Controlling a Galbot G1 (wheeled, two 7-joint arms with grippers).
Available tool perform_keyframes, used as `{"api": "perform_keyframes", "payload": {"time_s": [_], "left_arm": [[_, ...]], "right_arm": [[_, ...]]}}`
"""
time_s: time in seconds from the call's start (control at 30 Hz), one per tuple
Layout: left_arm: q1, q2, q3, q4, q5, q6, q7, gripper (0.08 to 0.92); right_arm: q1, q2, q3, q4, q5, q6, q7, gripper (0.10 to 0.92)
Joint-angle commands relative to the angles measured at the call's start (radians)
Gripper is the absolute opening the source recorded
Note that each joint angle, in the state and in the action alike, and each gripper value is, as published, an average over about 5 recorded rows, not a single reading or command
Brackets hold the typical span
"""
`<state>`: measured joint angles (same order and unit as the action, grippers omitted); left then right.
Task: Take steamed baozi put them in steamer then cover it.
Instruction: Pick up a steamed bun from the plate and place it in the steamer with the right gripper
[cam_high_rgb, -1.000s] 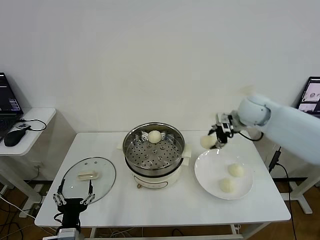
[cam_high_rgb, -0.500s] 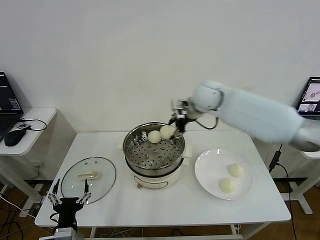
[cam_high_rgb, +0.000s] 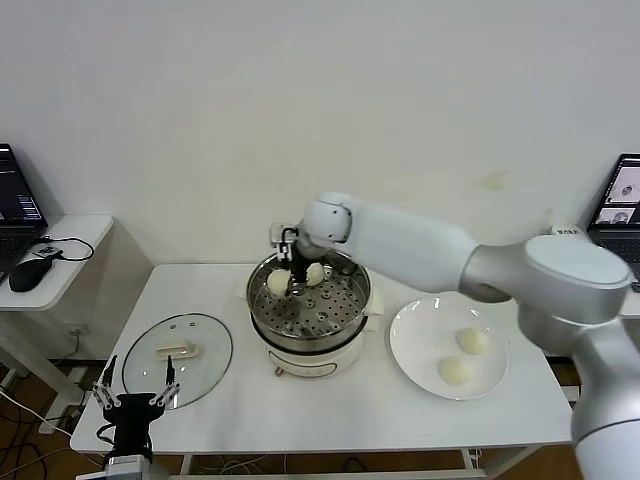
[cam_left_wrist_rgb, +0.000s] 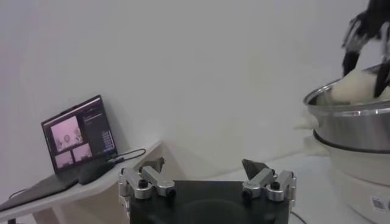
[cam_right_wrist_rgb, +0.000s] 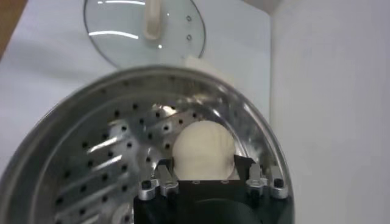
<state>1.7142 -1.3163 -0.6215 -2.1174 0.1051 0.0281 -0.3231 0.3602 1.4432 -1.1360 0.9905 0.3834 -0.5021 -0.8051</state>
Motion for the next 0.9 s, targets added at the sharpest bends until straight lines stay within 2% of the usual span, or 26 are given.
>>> {"api": "perform_keyframes", "payload": {"time_s": [0.03,0.43,0.53,0.7,0.9], "left_arm": [[0.000,-0.001,-0.003,0.001,0.002,-0.001,0.000,0.823],[-0.005,-0.004,0.003,0.007,0.001,-0.002,-0.001,0.823],[-0.006,-0.004,0.002,0.006,0.001,-0.001,-0.001,0.823],[-0.007,-0.002,0.002,0.003,-0.001,0.000,0.000,0.823],[-0.010,0.001,0.007,0.002,-0.001,0.001,0.001,0.823]], "right_arm": [[-0.041,0.098,-0.009,-0.098,-0.023,-0.001,0.013,0.635],[-0.006,0.016,-0.020,-0.020,-0.024,-0.026,-0.015,0.645],[0.036,-0.036,-0.027,0.045,-0.013,-0.031,-0.044,0.700],[0.187,-0.179,-0.062,0.209,0.022,-0.029,-0.109,0.809],[0.341,-0.441,-0.133,0.425,0.032,0.011,-0.215,0.822]]}}
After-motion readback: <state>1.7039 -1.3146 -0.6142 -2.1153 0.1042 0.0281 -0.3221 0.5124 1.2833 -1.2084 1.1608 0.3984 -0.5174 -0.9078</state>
